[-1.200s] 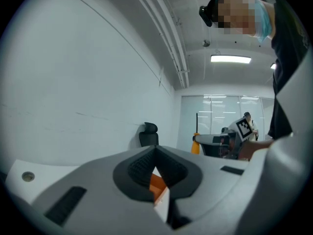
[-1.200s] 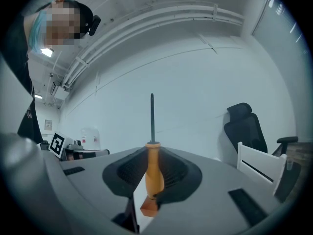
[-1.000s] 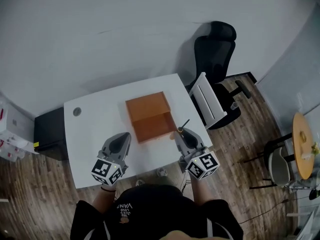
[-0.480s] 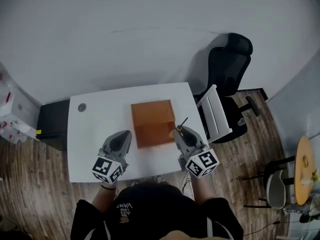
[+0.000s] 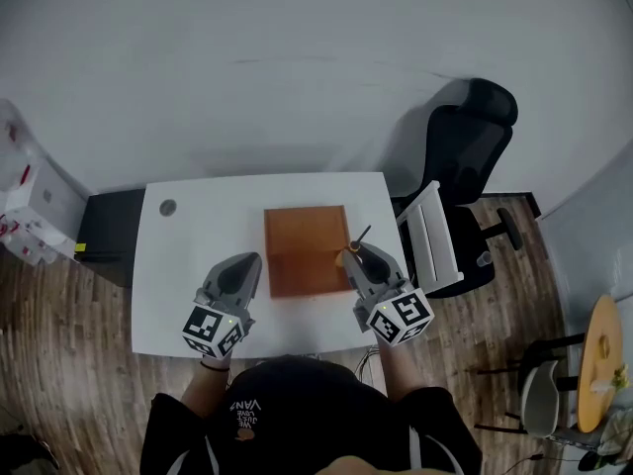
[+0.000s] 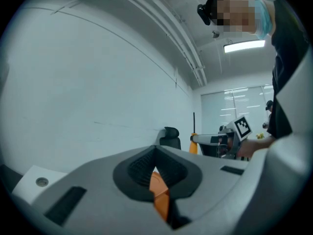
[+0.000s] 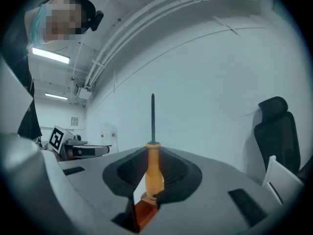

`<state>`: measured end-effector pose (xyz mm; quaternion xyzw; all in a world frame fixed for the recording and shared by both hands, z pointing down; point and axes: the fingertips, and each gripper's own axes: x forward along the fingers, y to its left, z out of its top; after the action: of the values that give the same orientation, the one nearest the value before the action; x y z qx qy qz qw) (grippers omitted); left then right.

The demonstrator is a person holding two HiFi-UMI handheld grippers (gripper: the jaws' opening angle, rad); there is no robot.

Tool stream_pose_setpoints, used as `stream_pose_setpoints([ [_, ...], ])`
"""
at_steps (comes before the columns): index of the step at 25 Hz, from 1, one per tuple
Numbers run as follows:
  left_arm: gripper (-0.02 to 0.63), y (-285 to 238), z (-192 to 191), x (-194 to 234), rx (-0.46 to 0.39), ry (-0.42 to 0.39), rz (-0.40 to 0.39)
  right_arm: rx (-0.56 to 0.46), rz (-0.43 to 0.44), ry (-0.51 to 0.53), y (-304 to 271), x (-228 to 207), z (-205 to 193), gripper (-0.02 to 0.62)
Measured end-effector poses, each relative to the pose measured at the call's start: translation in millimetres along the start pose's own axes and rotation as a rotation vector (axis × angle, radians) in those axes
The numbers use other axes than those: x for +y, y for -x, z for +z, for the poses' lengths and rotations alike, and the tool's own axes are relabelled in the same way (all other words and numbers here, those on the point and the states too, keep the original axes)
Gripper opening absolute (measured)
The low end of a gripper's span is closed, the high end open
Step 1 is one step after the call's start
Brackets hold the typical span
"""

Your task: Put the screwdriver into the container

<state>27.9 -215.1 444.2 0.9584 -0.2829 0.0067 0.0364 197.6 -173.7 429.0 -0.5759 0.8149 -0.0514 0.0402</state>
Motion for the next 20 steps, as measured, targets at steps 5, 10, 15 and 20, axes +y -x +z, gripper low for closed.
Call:
stream_pose_setpoints([
  [5,0.015,-4.5,0.8,4.8,0.0,-0.01,0.017,0.015,0.027,0.016,-10.8,-4.5,-1.3,0.077],
  [10,0.014,-5.7,-0.3,10.9,-0.001,-0.003,0.035,0.027,0.042,0.017,-20.1,-6.4,-5.9,0.077],
  [15,0.014,-7.7,-5.5,13.9,0.013,0.004,0.048,0.046,0.056,0.021,-28.2,-10.1,-14.8,0.077],
  [20,0.015,-7.1,-12.6,15.7,0.033,-0.001,0.064,0.068,0.071,0.018,-33.8,-10.0,-25.4,0.077],
])
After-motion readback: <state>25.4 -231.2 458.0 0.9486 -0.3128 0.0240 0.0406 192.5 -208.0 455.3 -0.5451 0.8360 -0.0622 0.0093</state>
